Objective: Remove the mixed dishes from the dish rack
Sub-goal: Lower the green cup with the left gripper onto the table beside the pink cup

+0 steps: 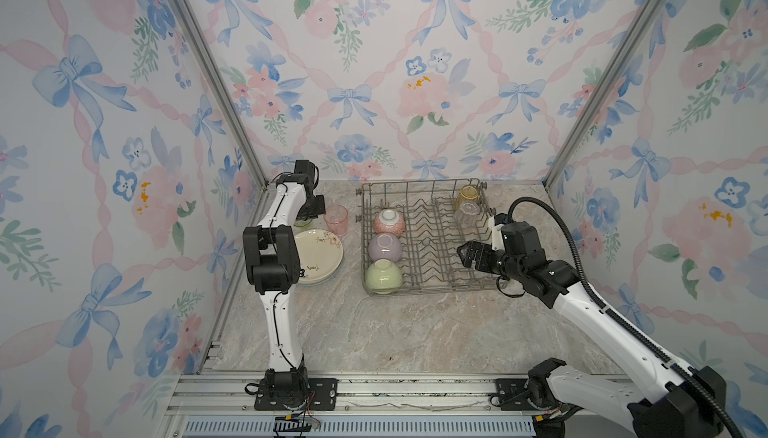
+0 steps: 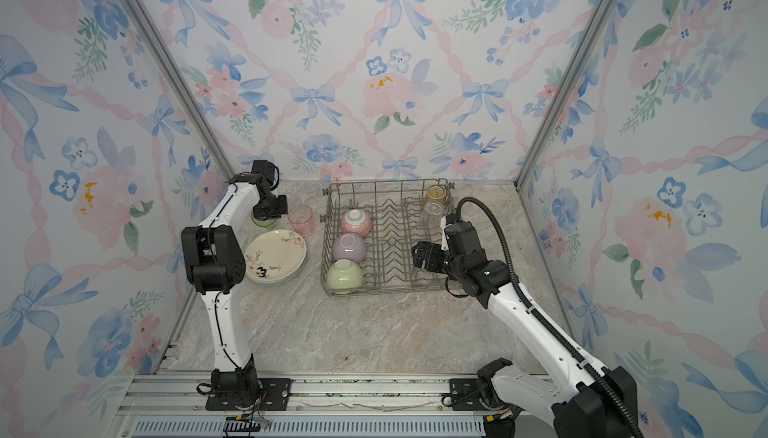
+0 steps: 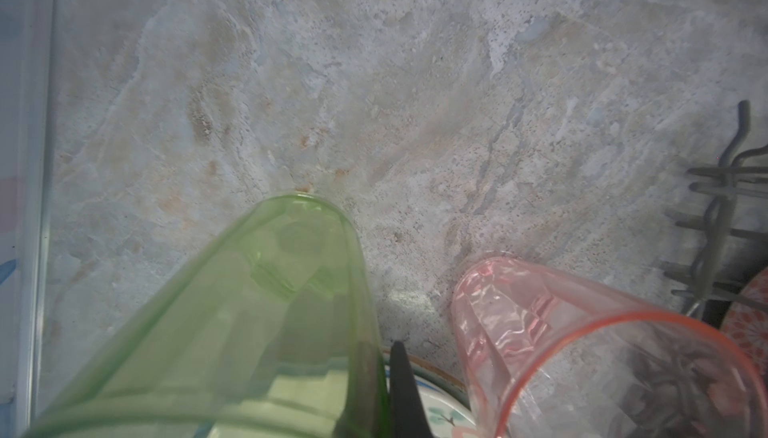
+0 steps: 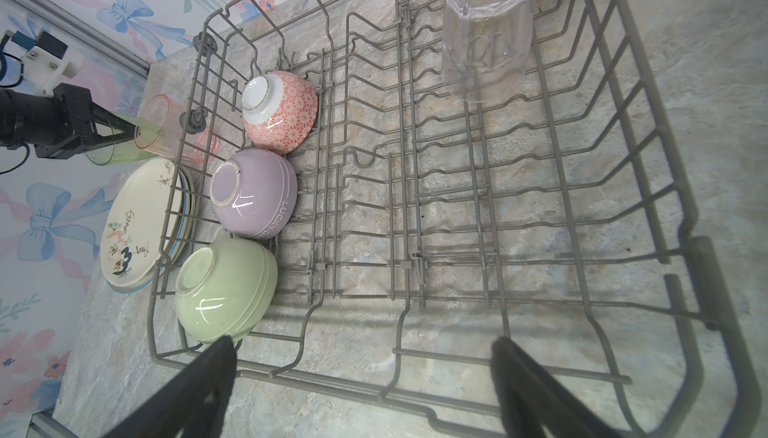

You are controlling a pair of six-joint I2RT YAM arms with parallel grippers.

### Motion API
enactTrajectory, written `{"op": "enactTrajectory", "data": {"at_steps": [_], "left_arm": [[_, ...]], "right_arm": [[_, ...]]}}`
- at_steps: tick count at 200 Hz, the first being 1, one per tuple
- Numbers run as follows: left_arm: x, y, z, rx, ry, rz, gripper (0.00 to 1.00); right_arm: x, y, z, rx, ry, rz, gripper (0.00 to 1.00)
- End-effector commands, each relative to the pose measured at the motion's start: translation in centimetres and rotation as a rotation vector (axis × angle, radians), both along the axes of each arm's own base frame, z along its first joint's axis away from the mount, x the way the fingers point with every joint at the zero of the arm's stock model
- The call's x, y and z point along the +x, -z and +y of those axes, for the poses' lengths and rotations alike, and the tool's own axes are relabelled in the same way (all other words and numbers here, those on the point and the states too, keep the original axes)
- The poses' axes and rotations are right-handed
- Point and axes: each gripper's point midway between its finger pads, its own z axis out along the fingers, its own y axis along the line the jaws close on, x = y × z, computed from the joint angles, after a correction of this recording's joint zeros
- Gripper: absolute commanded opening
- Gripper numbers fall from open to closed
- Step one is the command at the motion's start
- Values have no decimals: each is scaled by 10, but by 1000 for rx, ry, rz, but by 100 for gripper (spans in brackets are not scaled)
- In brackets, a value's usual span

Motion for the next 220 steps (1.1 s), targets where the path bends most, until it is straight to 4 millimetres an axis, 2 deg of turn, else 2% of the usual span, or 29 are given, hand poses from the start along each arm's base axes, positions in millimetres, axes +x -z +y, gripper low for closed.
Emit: {"op": "enactTrajectory", "data": {"at_steps": [1, 59, 79, 87, 98, 123, 144, 169, 184, 220], "left_arm": [[2, -1, 1, 1, 21, 1, 0], [-2, 8, 0, -2, 27, 25, 4], [-2, 9, 0, 4, 29, 27, 11], [-2, 9, 1, 6, 28, 27, 18], [-1, 8, 2, 11, 31, 25, 36], [2, 3, 4, 28, 33, 13, 42], [4, -6, 3, 16, 24, -11, 73], [5, -29, -3, 18, 23, -60, 89], [6, -46, -6, 37, 24, -97, 98], [0, -77, -14, 48, 27, -153, 98]], "right_arm": [[-5, 7, 0, -8, -7, 17, 97], [-7, 9, 3, -14, -13, 23, 97], [-8, 9, 3, -16, -15, 23, 97], [-8, 9, 3, -17, -15, 22, 97], [-9, 10, 2, -17, -14, 23, 97], [-10, 11, 0, -28, -14, 27, 97], [-10, 10, 0, -32, -16, 21, 97], [-8, 7, -1, -34, -15, 7, 97], [-6, 5, 1, -31, -15, -4, 97], [2, 8, 5, -41, -21, 8, 97]]}}
